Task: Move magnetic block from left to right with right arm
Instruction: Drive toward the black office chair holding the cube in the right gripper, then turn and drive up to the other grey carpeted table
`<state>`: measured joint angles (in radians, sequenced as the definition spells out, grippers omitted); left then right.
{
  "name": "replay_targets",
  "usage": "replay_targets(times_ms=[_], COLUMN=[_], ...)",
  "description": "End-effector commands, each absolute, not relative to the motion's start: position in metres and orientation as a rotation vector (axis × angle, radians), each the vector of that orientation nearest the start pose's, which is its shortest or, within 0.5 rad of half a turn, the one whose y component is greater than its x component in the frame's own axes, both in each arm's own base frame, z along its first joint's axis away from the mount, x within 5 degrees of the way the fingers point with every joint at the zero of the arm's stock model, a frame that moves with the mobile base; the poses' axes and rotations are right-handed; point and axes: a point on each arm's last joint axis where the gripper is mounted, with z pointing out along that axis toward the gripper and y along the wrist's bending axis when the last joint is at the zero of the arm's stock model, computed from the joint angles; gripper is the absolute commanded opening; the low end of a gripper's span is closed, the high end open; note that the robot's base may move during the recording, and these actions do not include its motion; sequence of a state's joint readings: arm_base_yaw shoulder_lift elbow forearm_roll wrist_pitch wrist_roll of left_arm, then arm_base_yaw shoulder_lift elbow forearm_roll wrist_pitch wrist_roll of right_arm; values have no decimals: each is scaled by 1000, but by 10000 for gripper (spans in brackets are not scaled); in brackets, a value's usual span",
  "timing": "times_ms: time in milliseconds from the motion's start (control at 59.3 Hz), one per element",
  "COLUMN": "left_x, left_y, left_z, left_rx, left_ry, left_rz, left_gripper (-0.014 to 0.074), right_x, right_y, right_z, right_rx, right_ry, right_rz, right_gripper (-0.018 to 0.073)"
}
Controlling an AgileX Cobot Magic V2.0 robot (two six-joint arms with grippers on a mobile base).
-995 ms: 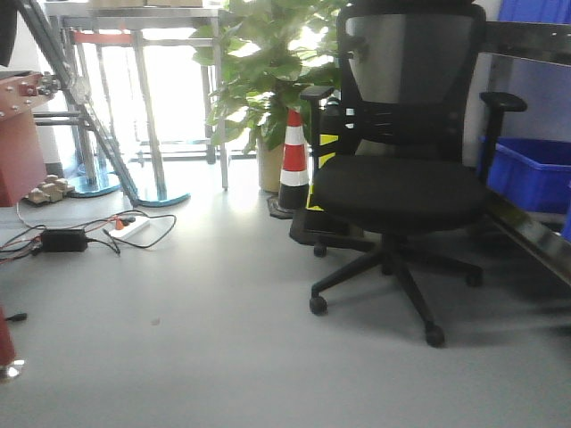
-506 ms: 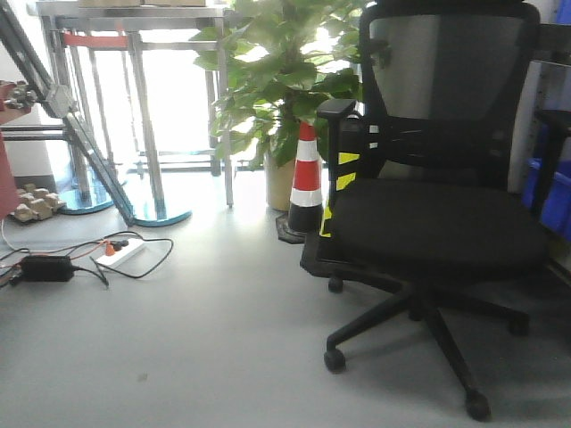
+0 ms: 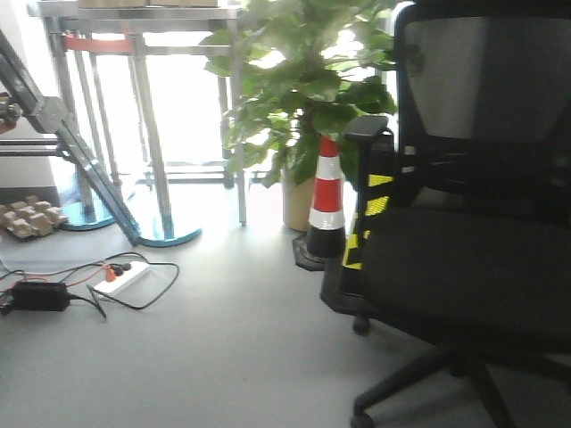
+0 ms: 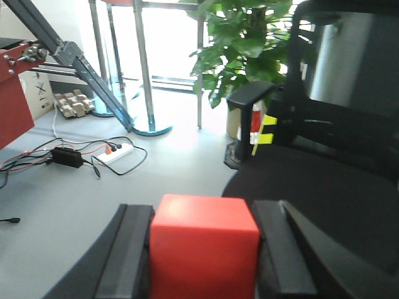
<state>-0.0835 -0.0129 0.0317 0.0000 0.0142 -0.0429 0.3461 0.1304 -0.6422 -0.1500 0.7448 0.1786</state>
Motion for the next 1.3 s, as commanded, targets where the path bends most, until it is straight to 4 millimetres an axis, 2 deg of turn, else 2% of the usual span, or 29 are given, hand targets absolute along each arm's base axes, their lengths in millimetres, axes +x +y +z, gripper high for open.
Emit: replay_targets(times_ms=[0,1282], left_x=[55,55], left_y=[-5,-5], left_z=[207,207], left_rx=[24,24], left_ry=[1428,1428], left_rz=[-106,-106], left_gripper=[-116,-116], right_x=[14,14], right_y=[-5,-5], right_z=[360,360], right_rx=[-171,-171], right_ry=[1612,1612], right_rz=[218,218], right_gripper=[214,214])
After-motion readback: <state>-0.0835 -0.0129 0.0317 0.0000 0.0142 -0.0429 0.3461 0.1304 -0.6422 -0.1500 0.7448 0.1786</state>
